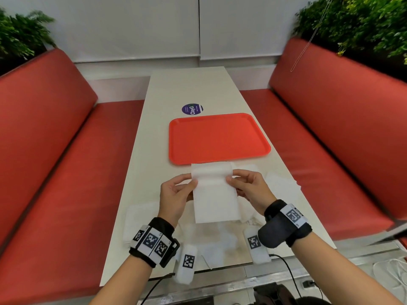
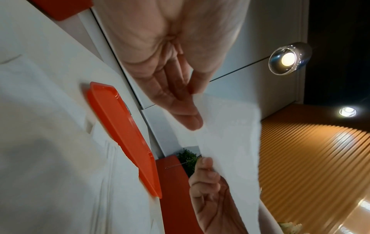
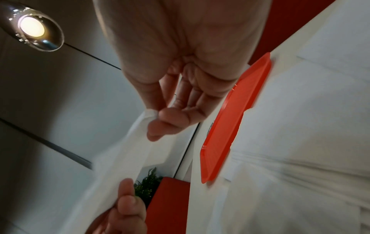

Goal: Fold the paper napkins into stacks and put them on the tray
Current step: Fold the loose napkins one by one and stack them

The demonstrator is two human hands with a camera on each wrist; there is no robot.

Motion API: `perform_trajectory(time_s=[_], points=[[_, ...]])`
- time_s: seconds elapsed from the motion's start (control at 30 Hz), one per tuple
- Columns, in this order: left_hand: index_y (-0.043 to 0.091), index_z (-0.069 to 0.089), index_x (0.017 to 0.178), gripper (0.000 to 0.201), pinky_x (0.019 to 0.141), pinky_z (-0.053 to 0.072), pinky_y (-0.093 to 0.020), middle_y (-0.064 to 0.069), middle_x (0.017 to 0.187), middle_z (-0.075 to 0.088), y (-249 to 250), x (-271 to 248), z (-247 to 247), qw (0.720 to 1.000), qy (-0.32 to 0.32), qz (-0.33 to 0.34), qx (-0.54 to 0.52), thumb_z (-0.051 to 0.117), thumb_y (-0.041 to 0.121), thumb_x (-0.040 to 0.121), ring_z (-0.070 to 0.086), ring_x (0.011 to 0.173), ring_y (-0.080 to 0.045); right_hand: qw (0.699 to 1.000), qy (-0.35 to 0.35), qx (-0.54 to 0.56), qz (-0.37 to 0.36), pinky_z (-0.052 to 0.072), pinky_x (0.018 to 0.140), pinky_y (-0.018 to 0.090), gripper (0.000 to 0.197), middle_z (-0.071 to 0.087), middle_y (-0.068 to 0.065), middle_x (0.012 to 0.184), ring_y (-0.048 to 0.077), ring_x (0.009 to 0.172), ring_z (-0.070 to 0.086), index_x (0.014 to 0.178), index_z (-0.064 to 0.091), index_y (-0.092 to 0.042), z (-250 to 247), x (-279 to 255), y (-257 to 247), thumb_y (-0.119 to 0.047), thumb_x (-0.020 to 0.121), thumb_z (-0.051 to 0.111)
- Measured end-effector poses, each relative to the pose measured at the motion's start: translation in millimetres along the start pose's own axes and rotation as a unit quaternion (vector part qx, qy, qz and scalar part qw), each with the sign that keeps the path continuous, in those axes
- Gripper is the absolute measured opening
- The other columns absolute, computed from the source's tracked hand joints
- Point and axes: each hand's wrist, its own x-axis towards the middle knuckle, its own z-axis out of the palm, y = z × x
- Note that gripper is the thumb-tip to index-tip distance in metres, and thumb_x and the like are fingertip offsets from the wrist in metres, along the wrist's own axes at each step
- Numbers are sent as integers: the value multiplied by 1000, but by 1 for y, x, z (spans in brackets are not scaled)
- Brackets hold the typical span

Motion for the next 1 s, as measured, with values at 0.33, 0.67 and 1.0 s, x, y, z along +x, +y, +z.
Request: perform_trajectory(time_s=[0.33,0.67,1.0], points=[[-1,63,72,31,65,53,-26,-9,77,62,5,-3,-5,997,-57,57,7,44,-19,88,61,74,-16,999,-21,16,-36,42,50,15,28,59,5,66,10,54,50,74,58,-6,6,-8,-7,14,92,47],[7,62,68,20,73,51,-22,0,69,62,9,-3,-10,989,-43,90,112,75,-7,75,59,71,-13,990,-5,-111,-87,46,80,30,33,69,7,91,13,84,60,69,60,-9,-1,-2,-11,16,85,43],[2,43,68,37,65,60,-34,-21,69,47,22,-15,-6,968,-64,155,186,78,-8,70,62,76,-35,938,-63,-291,-177,47,96,38,27,75,-16,87,5,93,66,87,78,-31,43,-2,-34,-54,75,74]])
